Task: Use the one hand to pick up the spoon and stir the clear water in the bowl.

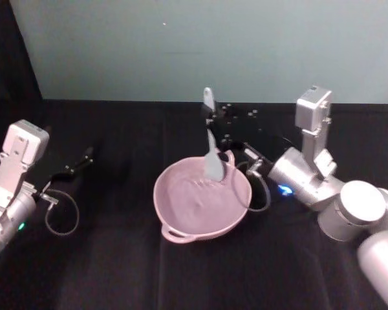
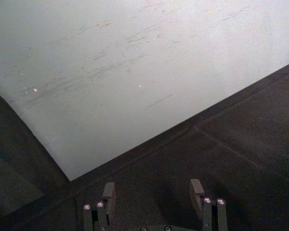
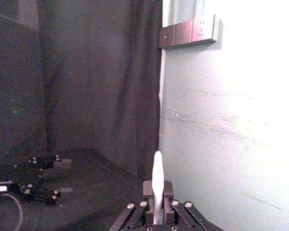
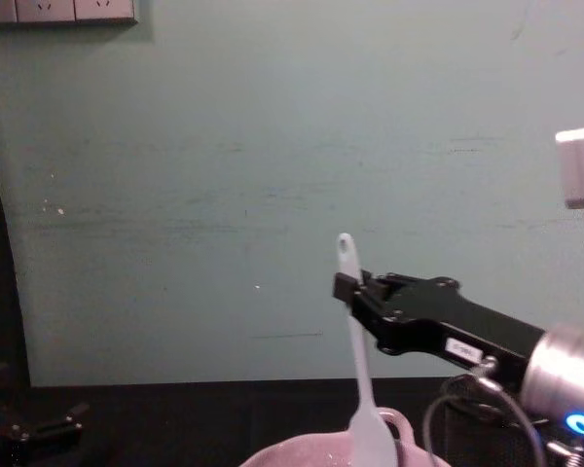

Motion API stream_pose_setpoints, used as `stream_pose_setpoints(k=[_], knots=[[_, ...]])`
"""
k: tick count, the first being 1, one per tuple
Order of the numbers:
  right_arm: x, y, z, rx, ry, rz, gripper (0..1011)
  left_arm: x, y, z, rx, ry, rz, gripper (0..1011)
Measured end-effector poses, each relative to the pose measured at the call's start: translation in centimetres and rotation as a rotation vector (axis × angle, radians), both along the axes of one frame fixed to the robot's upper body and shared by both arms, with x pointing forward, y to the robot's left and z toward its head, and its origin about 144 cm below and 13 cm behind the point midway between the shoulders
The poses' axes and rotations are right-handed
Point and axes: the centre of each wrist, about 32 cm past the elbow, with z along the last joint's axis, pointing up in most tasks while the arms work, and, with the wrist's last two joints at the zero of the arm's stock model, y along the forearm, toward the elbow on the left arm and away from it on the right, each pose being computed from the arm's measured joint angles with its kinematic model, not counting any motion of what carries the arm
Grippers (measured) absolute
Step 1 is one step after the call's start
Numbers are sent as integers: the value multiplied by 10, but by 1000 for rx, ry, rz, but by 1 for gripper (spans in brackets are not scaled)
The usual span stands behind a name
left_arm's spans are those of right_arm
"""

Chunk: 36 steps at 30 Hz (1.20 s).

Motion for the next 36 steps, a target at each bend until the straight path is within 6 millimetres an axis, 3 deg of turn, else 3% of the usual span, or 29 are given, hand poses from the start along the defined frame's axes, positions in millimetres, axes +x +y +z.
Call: stream_pose_setpoints(k=[10,20,27,36], knots=[[-36,-26,10,-17,71,74,123,0,0,0,0,0,0,1011],[-59,-7,12,25,131,215,123,0,0,0,0,0,0,1011],[-53,12,9,58,130,246,123,0,0,0,0,0,0,1011],[-22,31,-2,68,63,134,123,0,0,0,0,0,0,1011]])
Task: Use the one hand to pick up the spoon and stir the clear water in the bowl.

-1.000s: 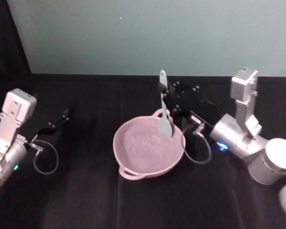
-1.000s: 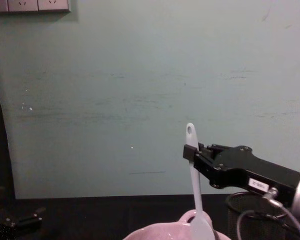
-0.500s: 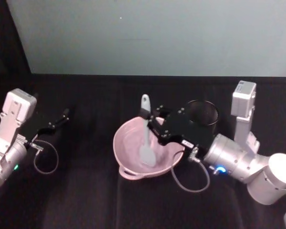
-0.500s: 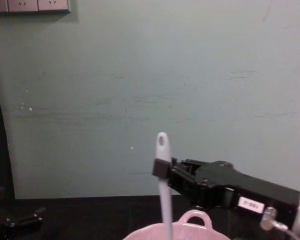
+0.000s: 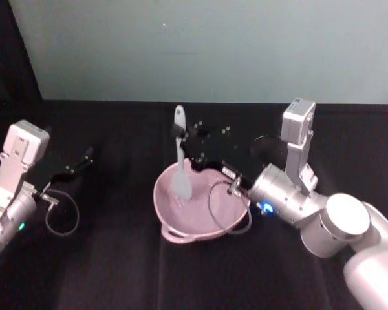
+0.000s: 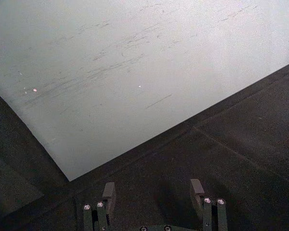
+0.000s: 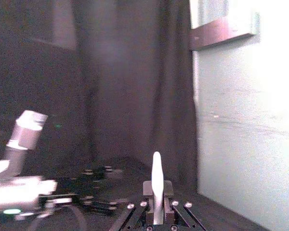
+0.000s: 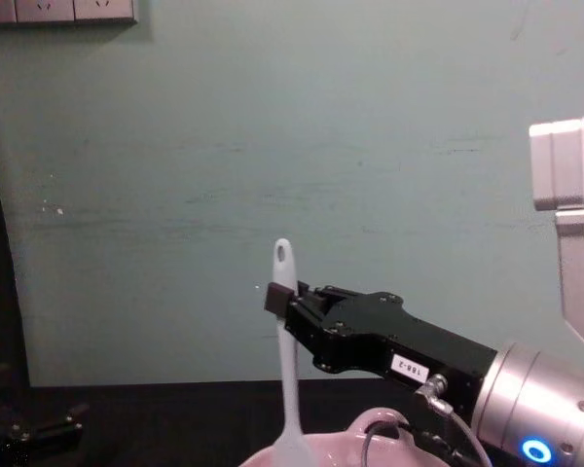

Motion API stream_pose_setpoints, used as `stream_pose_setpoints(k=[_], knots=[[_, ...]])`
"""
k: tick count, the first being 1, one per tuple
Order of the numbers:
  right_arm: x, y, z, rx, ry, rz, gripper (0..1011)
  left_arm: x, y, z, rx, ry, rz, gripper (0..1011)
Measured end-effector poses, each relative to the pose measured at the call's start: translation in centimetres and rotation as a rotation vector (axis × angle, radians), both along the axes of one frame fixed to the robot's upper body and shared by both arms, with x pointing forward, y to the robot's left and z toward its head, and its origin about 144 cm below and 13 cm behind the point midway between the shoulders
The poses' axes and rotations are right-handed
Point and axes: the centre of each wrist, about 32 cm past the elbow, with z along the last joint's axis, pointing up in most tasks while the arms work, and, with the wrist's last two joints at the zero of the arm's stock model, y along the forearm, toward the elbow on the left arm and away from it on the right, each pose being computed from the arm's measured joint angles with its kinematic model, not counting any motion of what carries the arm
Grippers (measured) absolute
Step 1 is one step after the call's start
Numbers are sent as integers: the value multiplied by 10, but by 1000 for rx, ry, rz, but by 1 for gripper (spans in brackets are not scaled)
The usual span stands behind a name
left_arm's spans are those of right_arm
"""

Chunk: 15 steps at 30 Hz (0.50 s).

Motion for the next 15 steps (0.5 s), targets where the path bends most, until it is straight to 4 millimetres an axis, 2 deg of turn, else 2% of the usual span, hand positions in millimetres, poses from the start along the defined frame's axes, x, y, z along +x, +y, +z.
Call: stream_pose_setpoints(k=[8,15], knots=[[14,-13,-3,-38,-42,-109,123,0,0,0,0,0,0,1011],[3,-36,5,-41,-58,-137,123,0,0,0,0,0,0,1011]])
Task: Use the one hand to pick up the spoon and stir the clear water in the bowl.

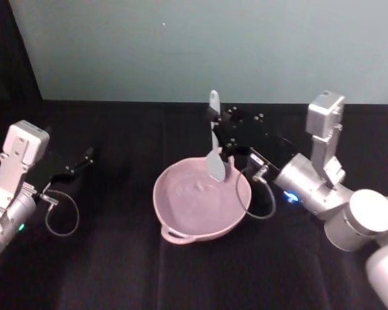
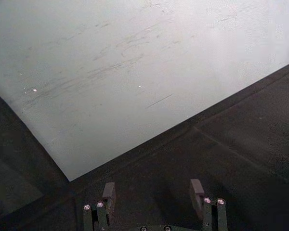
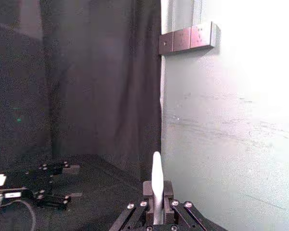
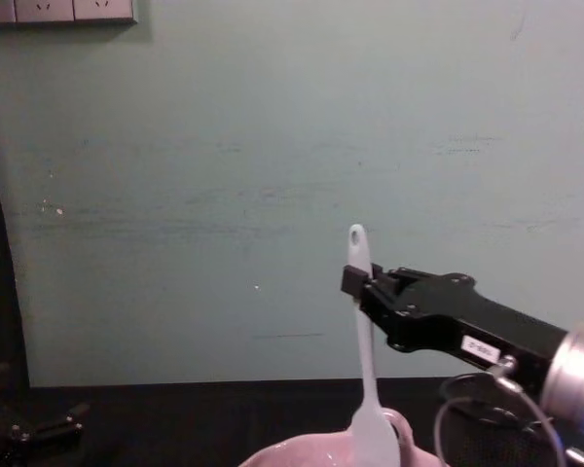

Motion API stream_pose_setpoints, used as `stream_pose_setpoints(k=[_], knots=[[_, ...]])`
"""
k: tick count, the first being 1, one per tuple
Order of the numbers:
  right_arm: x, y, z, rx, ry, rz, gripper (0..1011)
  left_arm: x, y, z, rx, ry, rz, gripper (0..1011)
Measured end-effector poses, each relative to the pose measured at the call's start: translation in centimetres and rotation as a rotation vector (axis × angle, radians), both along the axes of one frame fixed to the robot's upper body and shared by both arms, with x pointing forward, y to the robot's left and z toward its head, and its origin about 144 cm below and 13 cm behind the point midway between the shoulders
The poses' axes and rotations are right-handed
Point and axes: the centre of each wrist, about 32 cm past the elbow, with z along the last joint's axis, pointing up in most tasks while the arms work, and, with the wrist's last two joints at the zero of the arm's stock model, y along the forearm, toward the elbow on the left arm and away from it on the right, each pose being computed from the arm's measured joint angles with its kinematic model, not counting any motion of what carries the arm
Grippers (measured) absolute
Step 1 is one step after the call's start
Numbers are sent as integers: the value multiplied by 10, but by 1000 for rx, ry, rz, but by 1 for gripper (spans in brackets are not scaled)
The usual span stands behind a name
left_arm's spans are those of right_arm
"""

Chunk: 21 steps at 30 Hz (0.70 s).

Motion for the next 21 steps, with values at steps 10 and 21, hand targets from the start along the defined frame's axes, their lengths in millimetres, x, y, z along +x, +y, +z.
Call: stream_pose_setpoints(k=[10,21], knots=[[-30,-9,2,-7,75,94,123,0,0,0,0,0,0,1011],[-42,18,3,36,145,231,123,0,0,0,0,0,0,1011]])
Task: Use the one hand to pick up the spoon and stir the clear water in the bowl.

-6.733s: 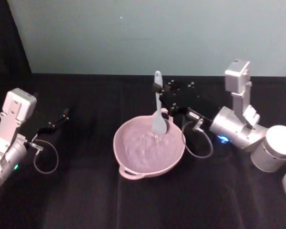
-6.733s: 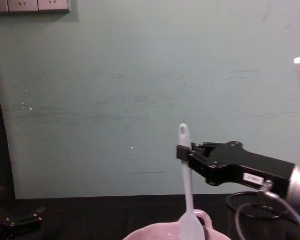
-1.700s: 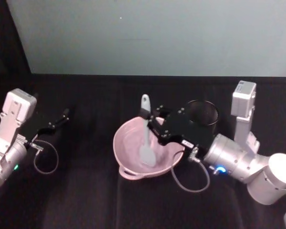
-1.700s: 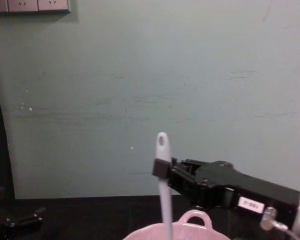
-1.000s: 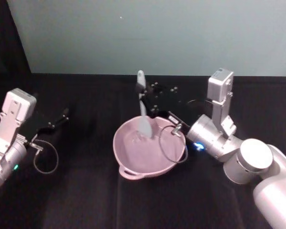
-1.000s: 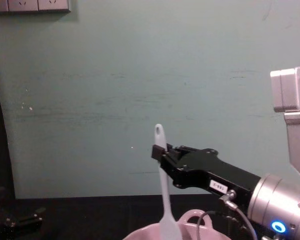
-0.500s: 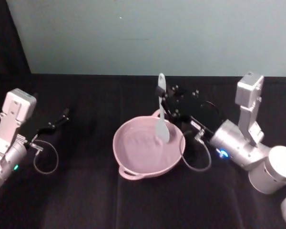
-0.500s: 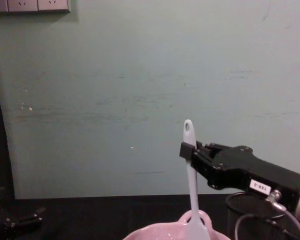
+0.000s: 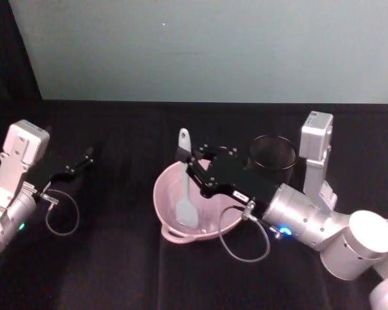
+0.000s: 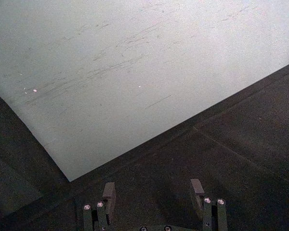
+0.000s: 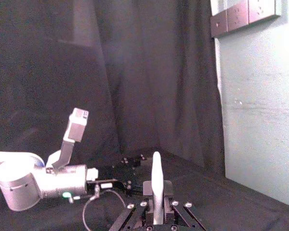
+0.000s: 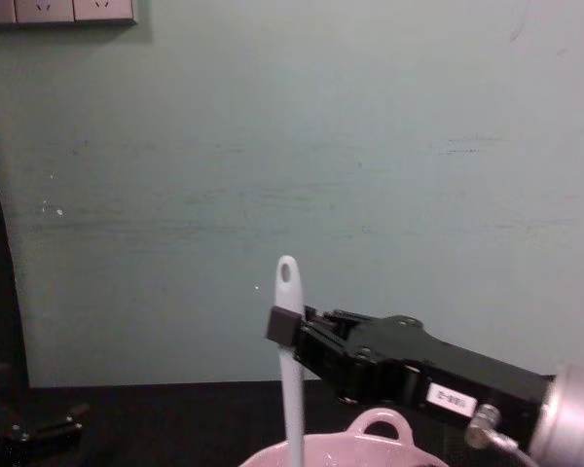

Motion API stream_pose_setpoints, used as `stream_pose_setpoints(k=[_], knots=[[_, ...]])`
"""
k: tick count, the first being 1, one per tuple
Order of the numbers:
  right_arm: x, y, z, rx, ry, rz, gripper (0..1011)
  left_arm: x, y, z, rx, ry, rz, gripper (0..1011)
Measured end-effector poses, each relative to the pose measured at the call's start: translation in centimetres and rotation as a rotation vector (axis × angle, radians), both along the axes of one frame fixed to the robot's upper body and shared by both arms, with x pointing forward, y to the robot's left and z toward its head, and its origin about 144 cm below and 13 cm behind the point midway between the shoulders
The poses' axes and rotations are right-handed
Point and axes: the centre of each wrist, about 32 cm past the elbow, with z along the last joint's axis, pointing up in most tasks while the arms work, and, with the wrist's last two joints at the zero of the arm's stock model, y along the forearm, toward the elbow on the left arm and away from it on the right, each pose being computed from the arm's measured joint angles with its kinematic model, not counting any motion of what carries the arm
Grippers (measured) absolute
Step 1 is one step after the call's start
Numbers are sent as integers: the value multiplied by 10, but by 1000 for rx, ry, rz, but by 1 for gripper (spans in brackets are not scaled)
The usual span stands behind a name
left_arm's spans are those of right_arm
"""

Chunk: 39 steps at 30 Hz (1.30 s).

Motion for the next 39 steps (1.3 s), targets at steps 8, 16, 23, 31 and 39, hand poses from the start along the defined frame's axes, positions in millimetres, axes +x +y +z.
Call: stream_pose_setpoints(k=[8,16,23,31,39], knots=[[23,19,-4,24,-31,-55,122,0,0,0,0,0,0,1011],[50,13,-10,-4,-65,-182,123,0,0,0,0,0,0,1011],[54,-7,-9,-27,-81,-240,123,0,0,0,0,0,0,1011],[25,-28,-3,-32,-59,-209,122,0,0,0,0,0,0,1011],[9,-13,-5,-7,3,-81,122,0,0,0,0,0,0,1011]])
